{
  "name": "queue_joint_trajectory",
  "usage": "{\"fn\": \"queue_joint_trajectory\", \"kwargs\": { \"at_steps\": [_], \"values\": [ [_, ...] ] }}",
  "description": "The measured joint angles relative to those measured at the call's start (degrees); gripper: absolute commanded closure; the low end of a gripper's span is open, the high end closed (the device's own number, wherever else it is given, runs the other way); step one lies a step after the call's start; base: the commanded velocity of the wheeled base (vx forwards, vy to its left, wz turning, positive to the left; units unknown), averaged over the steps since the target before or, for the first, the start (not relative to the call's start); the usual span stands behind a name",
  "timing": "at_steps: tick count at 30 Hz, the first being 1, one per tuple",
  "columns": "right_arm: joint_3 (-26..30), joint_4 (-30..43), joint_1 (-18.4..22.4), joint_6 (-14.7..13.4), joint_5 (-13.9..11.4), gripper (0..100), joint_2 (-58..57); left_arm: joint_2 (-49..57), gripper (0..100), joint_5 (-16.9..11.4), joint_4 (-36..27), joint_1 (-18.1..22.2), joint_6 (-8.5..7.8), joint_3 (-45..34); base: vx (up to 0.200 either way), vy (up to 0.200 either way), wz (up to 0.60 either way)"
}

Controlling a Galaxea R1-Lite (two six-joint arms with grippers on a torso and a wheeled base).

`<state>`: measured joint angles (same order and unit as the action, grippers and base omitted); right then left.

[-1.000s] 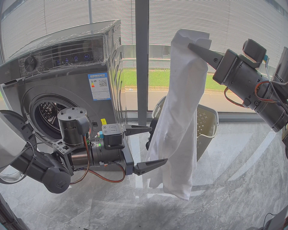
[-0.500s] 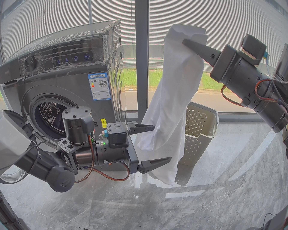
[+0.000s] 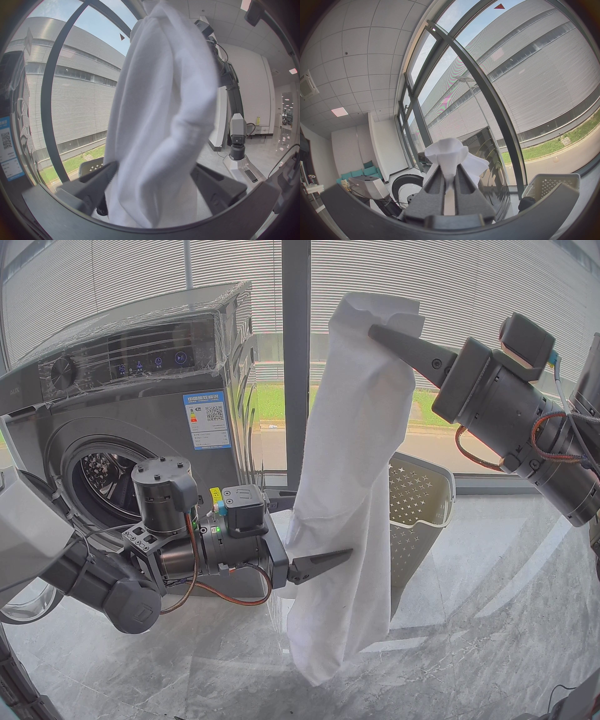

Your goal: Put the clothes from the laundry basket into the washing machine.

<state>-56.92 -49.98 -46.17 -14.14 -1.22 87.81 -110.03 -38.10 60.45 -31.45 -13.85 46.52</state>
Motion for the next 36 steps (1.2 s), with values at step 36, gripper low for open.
{"fn": "queue_joint_trajectory", "kwargs": {
  "at_steps": [36],
  "values": [
    [0.3,0.0,12.5,0.0,-2.5,100,5.7,9.2,100,2.7,7.3,-1.2,7.84,-0.1,0.0,0.0,0.0]
  ]
}}
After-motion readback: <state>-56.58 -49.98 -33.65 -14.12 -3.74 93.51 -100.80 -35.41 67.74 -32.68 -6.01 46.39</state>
